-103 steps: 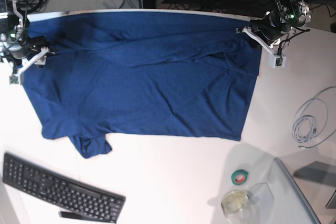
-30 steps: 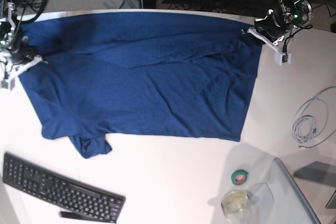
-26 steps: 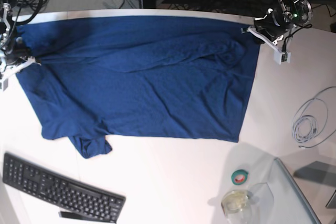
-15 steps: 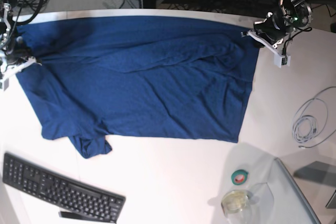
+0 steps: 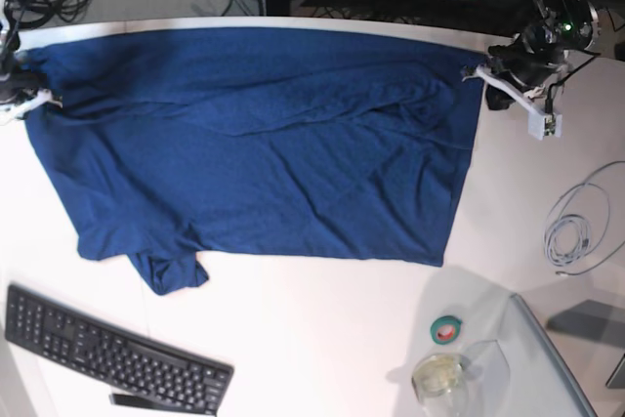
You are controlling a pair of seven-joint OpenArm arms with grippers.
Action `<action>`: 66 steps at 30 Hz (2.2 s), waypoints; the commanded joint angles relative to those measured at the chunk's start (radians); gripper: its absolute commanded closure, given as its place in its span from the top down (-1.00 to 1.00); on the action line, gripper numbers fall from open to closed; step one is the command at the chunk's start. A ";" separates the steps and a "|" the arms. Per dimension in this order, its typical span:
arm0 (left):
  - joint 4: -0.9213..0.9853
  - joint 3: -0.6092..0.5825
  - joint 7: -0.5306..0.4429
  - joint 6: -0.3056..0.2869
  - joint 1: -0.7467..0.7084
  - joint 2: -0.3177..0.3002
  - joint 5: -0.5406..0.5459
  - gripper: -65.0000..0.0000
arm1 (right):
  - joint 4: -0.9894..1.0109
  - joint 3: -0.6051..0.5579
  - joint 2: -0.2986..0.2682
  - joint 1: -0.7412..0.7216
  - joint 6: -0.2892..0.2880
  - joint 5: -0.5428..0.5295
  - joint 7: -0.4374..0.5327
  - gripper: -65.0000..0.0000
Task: Layout the t-shirt on the table in an organized manner, then fold the t-shirt properly
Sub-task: 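Hold the shirt corners with both grippers and stretch the edge taut, then release the corner and move the right gripper down the shirt side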
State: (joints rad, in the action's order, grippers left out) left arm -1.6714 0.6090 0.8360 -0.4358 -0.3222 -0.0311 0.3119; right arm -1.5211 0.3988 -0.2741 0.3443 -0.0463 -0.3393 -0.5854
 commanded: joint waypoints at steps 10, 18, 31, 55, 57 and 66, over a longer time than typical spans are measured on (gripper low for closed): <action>0.253 0.002 -0.057 0.002 0.119 -0.011 -0.072 -1.00 | 0.167 -0.036 -0.004 -0.014 -0.005 -0.004 0.038 -0.99; 0.238 0.007 -0.093 0.002 0.071 -0.013 -0.119 -1.00 | 0.162 -0.033 -0.006 -0.011 0.003 -0.004 0.032 -0.99; 0.040 0.007 -0.091 0.002 0.065 -0.005 -0.119 -1.00 | -0.089 -0.025 -0.006 0.023 0.004 -0.004 -0.023 -0.98; -0.006 0.183 -0.094 0.001 0.082 -0.013 -0.118 -1.00 | 0.968 -0.404 -0.112 -0.773 -0.007 -0.004 0.322 -0.08; 0.012 0.202 -0.094 -0.018 0.082 -0.013 -0.118 -1.00 | 0.974 -0.406 -0.110 -0.770 -0.007 -0.004 0.327 -0.08; 0.081 0.251 -0.091 -0.120 0.088 -0.013 -0.119 -1.00 | 0.980 -0.407 -0.110 -0.753 -0.007 -0.004 0.325 -0.82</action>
State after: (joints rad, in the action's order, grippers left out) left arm -1.5780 0.8566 0.7666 -0.5510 -0.2356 -0.0330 0.1837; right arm -0.5354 -0.0086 -0.3656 -0.3927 -0.0612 -0.3511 -0.2474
